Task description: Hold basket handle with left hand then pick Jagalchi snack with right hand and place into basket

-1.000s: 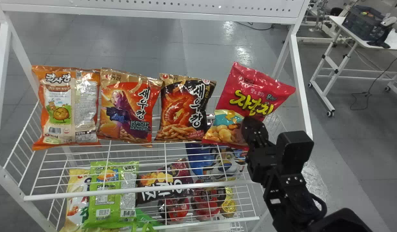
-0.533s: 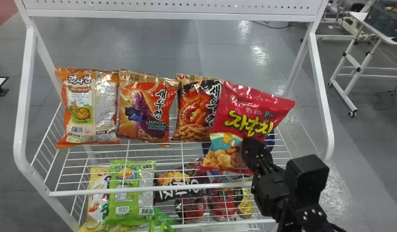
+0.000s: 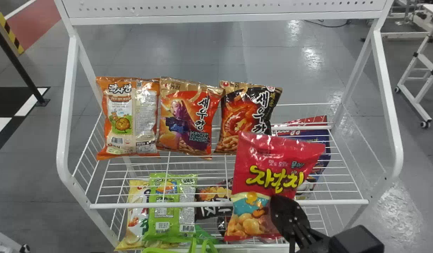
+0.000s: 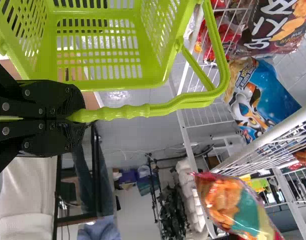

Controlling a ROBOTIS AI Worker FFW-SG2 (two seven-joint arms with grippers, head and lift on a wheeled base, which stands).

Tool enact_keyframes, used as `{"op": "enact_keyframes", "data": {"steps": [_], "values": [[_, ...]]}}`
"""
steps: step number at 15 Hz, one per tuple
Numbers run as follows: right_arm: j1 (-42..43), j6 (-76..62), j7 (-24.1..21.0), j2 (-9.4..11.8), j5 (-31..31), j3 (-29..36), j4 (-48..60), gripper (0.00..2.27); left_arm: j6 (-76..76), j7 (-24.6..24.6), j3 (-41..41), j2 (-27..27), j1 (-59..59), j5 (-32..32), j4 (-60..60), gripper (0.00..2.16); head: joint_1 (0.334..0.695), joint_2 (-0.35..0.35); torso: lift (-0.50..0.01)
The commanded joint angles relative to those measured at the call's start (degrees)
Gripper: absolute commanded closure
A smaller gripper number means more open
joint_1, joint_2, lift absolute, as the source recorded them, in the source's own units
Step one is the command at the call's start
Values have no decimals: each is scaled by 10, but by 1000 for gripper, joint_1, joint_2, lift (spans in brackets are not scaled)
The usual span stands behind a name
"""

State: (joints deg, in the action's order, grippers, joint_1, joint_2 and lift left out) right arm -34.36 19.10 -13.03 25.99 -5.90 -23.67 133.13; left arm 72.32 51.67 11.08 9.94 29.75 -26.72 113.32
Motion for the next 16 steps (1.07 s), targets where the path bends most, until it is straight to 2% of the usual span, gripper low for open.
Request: {"op": "enact_keyframes", "data": {"steps": [1,6,16], "values": [[-18,-7,-2,13,18,-28,-3,2189,-8,1,1,0,0,0,-1,1713,695,64,-10],[-33,2,-7,33,39,-69,-24,2189,-22,4,5,-1,0,0,-7,1713,695,141,-10],[-28,16,-23,27,39,-115,-118,2189,-24,9,10,-1,0,-2,-7,1713,695,187,-10]]}}
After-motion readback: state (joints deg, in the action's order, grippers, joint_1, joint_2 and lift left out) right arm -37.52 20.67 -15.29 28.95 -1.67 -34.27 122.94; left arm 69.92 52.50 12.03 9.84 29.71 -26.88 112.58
